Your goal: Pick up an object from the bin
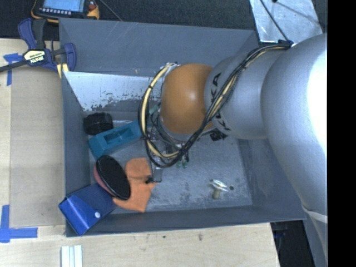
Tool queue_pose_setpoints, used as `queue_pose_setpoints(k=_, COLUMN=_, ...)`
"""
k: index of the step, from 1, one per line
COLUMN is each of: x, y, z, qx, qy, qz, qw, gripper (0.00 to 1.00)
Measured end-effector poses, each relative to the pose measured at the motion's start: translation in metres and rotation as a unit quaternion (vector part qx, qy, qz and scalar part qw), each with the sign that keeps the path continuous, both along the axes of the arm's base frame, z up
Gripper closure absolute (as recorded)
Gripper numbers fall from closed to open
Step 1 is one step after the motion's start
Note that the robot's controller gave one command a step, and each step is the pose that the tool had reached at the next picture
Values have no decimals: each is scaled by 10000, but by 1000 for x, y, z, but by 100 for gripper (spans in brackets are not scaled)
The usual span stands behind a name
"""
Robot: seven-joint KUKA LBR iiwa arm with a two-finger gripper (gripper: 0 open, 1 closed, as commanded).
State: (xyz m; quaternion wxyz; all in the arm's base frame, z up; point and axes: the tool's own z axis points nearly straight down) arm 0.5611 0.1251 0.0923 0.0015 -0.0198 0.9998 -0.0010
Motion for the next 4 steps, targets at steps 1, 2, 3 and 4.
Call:
queue_pose_setpoints(k=1, x=-22, y=42, z=-19, qx=16, qy=3, qz=-379, qw=9993, gripper=100)
queue_pose_setpoints(k=2, x=-22, y=42, z=-19, qx=17, qy=3, qz=-381, qw=9993, gripper=100)
queue_pose_setpoints(k=3, x=2, y=43, z=28, qx=8, qy=36, qz=-344, qw=9994, gripper=100)
queue_pose_setpoints(k=4, x=-15, y=26, z=82, qx=7, qy=21, qz=-254, qw=9997, gripper=100)
